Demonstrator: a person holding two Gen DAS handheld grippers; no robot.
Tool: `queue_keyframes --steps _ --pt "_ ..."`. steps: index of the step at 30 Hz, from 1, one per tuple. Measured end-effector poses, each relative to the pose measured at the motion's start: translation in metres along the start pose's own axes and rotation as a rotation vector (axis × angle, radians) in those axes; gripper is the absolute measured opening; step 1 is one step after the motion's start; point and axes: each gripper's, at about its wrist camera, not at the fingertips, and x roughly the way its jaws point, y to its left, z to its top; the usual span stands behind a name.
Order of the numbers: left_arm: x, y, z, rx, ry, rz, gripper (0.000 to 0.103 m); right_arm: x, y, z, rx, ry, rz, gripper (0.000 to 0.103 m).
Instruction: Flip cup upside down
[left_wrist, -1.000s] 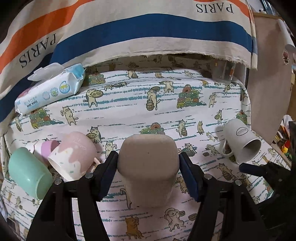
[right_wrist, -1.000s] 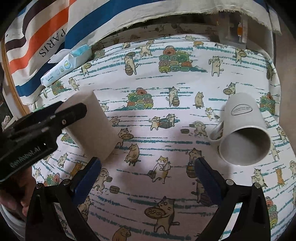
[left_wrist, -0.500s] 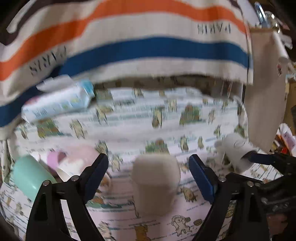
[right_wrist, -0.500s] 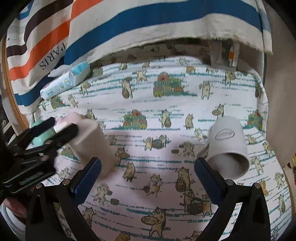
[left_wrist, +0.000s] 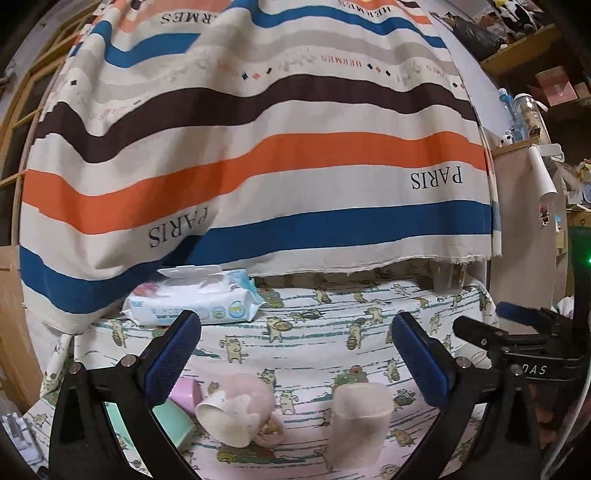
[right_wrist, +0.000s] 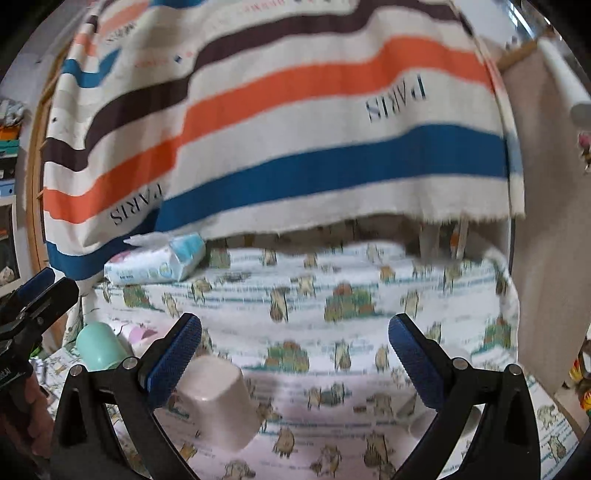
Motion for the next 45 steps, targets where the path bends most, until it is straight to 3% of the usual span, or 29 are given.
queue_keyframes --steps 4,16,20,24,28,35,45 --pt "-0.002 0.008 -0.015 0.007 -0.008 -0.001 0.103 -0.002 0.007 -0.017 -0.044 -0.055 -0.047 0.102" --pt "0.018 0.029 -0.058 -0.019 0.071 0.011 0.103 0.019 0.003 -0.051 -0.029 0.016 -0.094 0.102" --pt "0.024 0.024 -0.069 -0.011 0.119 0.001 0.103 0.019 0.008 -0.054 -0.052 0.027 -0.101 0.102" --pt "0.036 0.029 -0.075 -0.06 0.217 0.019 0.103 0.032 0.009 -0.058 -0.046 0.121 -0.077 0.102" --pt "0.052 0.033 -0.082 -0.076 0.308 0.037 0.103 0.034 0.011 -0.06 -0.057 0.128 -0.075 0.102" --pt "0.048 0.021 -0.082 -0.018 0.285 0.011 0.103 0.036 0.012 -0.06 -0.06 0.137 -0.075 0.102" --pt "0.049 0.025 -0.081 -0.033 0.286 0.021 0.103 0.035 0.012 -0.06 -0.062 0.131 -0.077 0.102"
